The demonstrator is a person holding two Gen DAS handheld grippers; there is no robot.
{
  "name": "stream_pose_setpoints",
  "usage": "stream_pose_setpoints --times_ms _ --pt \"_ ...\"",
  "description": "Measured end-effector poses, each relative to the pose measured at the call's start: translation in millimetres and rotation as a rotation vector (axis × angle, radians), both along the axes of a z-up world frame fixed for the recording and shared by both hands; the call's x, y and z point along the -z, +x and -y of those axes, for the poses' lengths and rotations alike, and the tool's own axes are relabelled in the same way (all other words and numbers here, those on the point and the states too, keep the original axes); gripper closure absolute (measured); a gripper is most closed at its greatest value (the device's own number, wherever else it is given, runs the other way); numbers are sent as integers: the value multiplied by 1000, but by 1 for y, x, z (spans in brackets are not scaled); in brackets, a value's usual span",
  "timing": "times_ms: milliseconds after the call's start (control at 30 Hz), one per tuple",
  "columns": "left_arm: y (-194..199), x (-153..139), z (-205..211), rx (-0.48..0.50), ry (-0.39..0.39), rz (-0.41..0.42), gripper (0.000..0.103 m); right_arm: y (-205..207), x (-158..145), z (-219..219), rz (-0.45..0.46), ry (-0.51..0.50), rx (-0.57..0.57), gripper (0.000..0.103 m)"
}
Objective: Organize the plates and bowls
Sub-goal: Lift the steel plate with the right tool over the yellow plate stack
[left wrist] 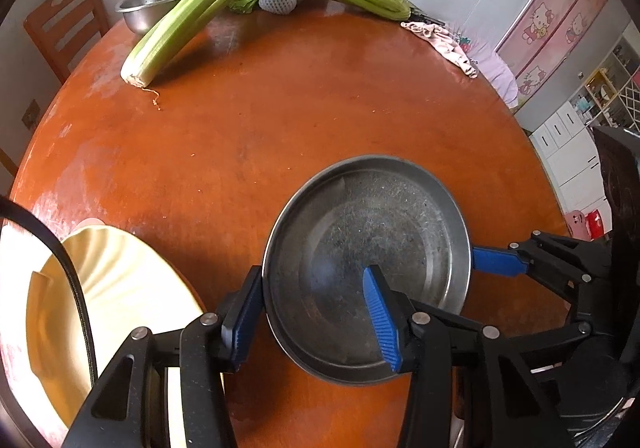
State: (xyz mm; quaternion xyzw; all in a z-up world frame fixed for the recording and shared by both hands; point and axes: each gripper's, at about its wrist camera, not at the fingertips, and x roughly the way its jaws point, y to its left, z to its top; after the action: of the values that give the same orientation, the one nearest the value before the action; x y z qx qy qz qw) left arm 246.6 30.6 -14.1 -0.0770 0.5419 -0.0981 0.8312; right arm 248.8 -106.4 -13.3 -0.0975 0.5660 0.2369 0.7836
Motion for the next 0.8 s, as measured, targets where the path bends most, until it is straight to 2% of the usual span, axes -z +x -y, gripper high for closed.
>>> stream_pose_setpoints --times_ms 800 --pt "-39 -35 -24 -46 -16 81 53 -38 -36 -9 74 38 -39 38"
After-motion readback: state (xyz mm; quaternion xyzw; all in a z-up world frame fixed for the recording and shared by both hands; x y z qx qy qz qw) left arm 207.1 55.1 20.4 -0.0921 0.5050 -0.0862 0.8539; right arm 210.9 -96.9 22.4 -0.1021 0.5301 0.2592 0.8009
